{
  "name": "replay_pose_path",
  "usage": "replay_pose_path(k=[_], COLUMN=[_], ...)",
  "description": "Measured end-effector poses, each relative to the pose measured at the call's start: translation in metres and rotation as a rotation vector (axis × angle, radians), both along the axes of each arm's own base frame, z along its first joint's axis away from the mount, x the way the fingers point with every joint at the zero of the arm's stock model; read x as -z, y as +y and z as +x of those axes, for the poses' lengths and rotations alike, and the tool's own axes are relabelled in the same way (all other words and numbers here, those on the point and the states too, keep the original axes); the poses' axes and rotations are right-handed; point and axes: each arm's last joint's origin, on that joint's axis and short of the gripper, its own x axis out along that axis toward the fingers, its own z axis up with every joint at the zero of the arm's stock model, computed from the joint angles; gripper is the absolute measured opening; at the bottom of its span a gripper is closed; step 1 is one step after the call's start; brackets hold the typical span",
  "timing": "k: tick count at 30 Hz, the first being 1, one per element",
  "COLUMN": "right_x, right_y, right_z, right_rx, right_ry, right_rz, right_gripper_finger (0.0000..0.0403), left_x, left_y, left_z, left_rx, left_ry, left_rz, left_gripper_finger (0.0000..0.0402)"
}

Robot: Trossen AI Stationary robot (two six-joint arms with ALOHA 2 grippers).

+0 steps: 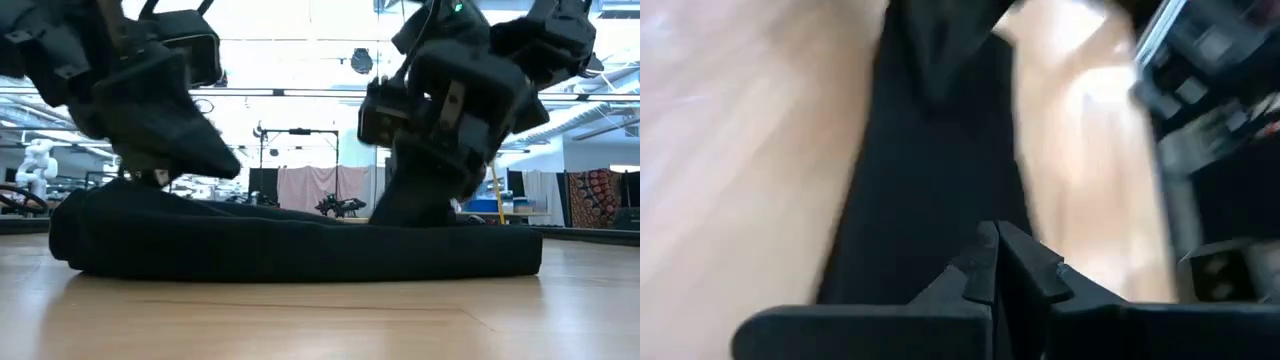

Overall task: Roll towel
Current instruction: Roll the black microfiber towel, then return to Home Position

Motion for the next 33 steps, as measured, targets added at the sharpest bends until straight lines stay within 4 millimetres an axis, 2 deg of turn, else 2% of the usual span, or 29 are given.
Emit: replay_pose_path(k=[6, 14, 19, 23, 27, 30, 33], right_x=[-0.018, -0.011, -0.021, -0.052, -0.087, -0.114, -0.131], right_y=[0.001, 0.009, 0.004, -0.003, -0.022, -0.037, -0.048], right_z=[-0.002, -0.008, -0.006, -0.009, -0.019, -0.032, -0.045], right_rx=[-0.002, 0.064, 0.12, 0.14, 0.172, 0.167, 0.127], right_ry=[-0.032, 0.035, 0.007, -0.081, -0.138, -0.192, -0.229], right_rz=[0.015, -0.026, 0.011, 0.043, 0.028, -0.026, -0.124], right_gripper_finger=[0.0, 0.0, 0.0, 0.0, 0.0, 0.0, 0.0], left_x=[0.018, 0.012, -0.025, -0.061, -0.092, -0.114, -0.133], left_y=[0.008, 0.035, 0.057, 0.076, 0.093, 0.102, 0.107], left_z=[-0.019, -0.006, -0.003, -0.016, -0.035, -0.046, -0.054], left_rx=[0.101, 0.154, 0.202, 0.19, 0.137, 0.092, 0.04], left_ry=[0.244, 0.233, 0.142, 0.081, 0.036, -0.057, -0.168], left_rz=[0.263, 0.461, 0.481, 0.475, 0.451, 0.455, 0.455], left_gripper_finger=[0.0004, 0.0006, 0.0006, 0.0006, 0.0006, 0.0006, 0.0006])
